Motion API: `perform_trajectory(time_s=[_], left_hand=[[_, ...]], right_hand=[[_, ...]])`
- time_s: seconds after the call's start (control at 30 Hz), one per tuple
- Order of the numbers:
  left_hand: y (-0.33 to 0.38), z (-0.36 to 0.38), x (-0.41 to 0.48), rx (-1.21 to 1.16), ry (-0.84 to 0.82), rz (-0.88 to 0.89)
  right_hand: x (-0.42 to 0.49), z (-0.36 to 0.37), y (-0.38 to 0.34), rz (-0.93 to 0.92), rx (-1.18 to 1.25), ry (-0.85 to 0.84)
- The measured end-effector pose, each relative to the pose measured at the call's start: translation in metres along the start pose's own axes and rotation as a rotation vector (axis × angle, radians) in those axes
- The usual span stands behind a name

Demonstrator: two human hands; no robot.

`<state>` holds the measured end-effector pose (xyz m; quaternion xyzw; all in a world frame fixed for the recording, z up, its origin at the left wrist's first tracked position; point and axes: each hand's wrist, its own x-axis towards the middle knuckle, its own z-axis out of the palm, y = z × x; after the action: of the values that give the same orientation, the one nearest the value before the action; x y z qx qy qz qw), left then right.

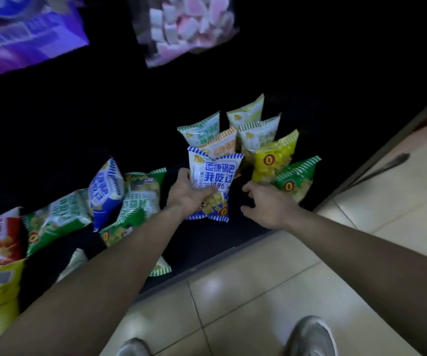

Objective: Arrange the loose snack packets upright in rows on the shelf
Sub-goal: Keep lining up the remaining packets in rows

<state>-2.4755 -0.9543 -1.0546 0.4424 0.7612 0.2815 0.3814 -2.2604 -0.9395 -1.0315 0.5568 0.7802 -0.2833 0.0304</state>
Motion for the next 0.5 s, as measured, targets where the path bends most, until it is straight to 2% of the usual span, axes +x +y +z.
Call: perform_trajectory(time_s=[0.2, 0.37, 0.5], left_hand=[[0.005, 0.047, 0.016, 0.006, 0.048, 0.015], [0.001, 0.063, 0.016, -0.070, -0.047, 0.023], [-0.012, 0.049, 0.016, -0.014, -0.094, 0.038]], right_hand=[[0.013, 0.030, 0.018, -0.011, 0.156, 0.017], [0.018, 0.048, 0.017, -0.031, 0.208, -0.016], [0.021, 0.054, 0.011, 0.004, 0.274, 0.001]])
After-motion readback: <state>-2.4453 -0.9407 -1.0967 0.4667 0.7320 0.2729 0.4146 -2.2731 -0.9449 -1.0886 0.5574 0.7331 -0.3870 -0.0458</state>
